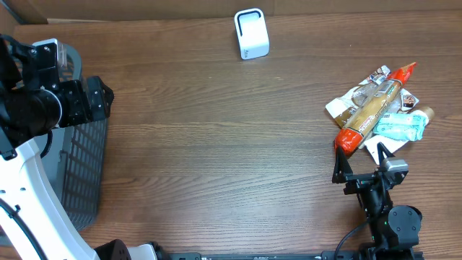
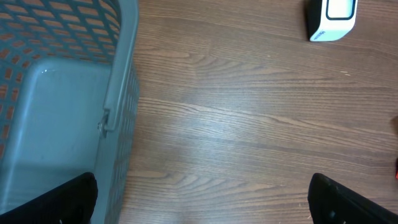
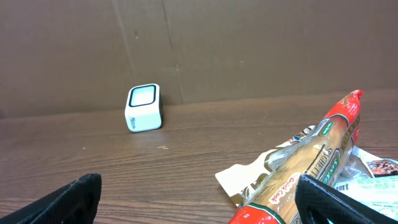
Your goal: Scan the item barcode
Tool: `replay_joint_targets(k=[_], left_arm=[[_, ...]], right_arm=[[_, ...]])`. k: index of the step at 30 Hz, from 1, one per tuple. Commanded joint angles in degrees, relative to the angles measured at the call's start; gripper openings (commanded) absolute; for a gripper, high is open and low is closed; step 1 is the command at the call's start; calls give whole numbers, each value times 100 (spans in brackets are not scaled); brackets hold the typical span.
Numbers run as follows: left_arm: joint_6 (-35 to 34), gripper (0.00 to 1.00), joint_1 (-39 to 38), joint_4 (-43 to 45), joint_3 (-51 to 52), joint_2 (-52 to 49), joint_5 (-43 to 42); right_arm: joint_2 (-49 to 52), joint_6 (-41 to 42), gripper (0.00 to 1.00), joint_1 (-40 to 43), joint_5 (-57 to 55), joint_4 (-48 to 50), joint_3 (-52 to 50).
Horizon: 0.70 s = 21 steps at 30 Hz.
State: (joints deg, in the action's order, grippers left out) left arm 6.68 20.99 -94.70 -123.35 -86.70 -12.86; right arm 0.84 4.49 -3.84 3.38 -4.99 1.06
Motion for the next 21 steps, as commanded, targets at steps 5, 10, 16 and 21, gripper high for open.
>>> replay_joint_targets(k=[5,10,16,21], left_arm=[[149,100,0,20,-13,-20,-28],[149,99,0,22,-13,-20,-28],[149,100,-15,13,-11,157,345],[407,100,-363,291,389,844,761]], right_arm=[[-68,44,100,-33,-76,42,-59],[-68,44,100,-33,-76,42,-59],[-68,44,100,-33,-76,42,-59],[-68,44,100,-33,-76,42,-59]])
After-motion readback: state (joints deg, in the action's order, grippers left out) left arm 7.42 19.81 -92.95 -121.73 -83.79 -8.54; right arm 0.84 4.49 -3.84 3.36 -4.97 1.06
